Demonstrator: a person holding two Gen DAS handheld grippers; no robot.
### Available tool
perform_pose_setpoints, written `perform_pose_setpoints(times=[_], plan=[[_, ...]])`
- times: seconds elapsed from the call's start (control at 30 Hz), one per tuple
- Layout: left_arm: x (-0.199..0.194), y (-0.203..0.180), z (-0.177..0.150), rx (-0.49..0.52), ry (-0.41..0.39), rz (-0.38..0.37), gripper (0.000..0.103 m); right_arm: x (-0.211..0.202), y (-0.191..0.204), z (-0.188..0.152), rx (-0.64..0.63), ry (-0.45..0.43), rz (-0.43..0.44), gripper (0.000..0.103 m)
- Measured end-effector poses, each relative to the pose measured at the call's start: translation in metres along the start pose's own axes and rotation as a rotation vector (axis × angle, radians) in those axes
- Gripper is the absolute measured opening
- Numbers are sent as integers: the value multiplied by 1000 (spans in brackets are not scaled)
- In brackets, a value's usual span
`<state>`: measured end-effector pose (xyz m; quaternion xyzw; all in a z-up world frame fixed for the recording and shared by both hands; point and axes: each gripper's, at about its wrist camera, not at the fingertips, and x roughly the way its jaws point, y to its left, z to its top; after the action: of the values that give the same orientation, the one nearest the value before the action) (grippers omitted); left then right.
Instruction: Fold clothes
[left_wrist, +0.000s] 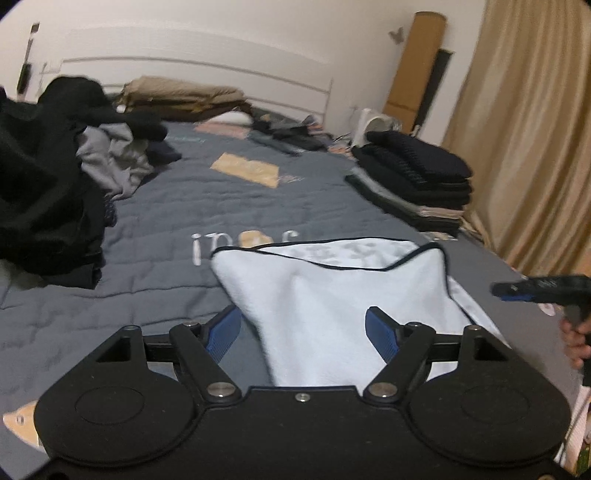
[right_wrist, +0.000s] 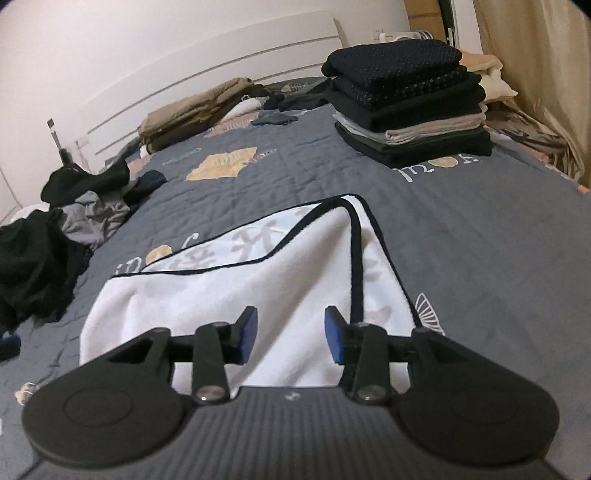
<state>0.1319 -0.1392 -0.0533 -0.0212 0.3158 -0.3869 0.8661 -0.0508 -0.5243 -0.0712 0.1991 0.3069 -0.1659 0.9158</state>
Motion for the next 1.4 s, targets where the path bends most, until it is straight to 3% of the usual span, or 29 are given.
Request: perform_pose_setpoints(times=[0.23,0.5,0.67,0.73,0.77,0.8,0.87,1.13,1.23,1.33,1.4], plan=[[64,48,27,-118,73,-32,62,7,-12,7,75,-7,9,40],[140,68,32,-151,206,-10,61,12,-11,10,91,-5,40,41],[163,73,25,-196,246,-33,61,16,-14,11,102,-2,42,41],[167,73,23,-205,243,-53,49,18,-14,11,104,3,48,41],[167,72,24,-190,238,-53,23,19,-14,11,105,4,51,41],[166,71,25,-170,239,-41,13,19,-15,10,105,4,53,41],[161,71,32,-132,205,-3,6,17,-14,11,104,-3,61,41],[109,93,95,-71,-72,171,5,10,-16,13,122,-36,69,42],[116,94,113,-58,-2,159,7,11,-14,14,119,-37,69,42],[125,90,110,-16,97,221,16,13,-11,14,107,-31,74,42],[121,87,103,9,133,221,34,15,-10,14,101,-27,78,42]])
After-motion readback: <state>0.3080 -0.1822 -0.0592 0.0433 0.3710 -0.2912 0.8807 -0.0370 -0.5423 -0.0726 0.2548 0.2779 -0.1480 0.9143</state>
